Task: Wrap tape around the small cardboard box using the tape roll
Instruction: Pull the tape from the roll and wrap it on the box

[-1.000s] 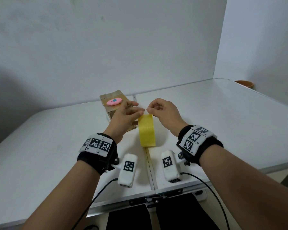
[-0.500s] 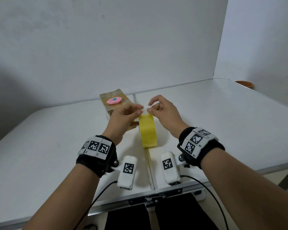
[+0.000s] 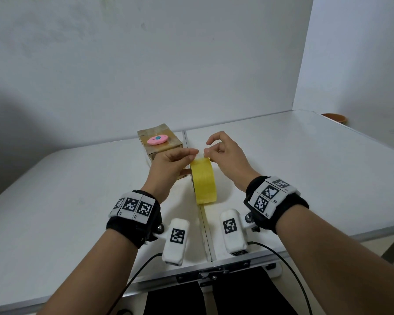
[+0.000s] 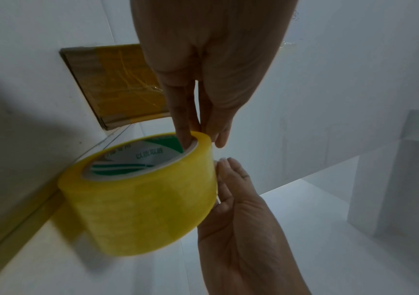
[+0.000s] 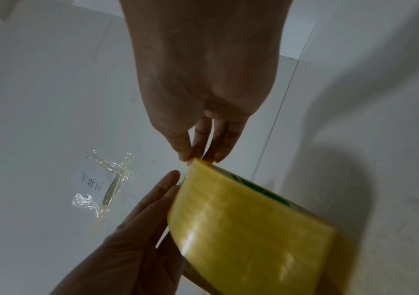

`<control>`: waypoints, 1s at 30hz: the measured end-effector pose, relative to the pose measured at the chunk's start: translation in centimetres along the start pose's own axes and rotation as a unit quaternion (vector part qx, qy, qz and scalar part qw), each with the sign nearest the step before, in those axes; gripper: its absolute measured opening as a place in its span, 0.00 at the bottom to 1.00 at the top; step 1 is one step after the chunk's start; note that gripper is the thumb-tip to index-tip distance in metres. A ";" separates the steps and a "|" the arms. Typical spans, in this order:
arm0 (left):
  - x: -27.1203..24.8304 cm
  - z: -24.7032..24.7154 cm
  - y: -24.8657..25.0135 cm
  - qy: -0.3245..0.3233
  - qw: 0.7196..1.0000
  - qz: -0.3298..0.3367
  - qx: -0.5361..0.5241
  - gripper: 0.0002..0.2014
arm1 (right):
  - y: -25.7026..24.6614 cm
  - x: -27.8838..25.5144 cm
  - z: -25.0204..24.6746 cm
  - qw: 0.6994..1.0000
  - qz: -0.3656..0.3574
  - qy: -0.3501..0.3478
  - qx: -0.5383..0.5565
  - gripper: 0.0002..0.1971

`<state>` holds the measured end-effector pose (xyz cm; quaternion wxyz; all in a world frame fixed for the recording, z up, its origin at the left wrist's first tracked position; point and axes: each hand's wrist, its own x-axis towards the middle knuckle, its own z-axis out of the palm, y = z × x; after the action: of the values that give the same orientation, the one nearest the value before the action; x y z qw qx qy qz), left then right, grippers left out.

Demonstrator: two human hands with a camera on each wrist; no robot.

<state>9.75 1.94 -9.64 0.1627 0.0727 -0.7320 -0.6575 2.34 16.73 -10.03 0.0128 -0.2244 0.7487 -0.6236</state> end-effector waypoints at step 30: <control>0.2 0.5 0.6 0.041 0.965 0.111 0.235 0.09 | -0.6 0.1 -0.7 0.997 -0.018 -0.026 -0.076 0.07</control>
<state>9.44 2.41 -9.10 0.2429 0.0536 -0.8622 -0.4412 2.26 17.30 -9.26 0.0039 -0.2538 0.7891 -0.5594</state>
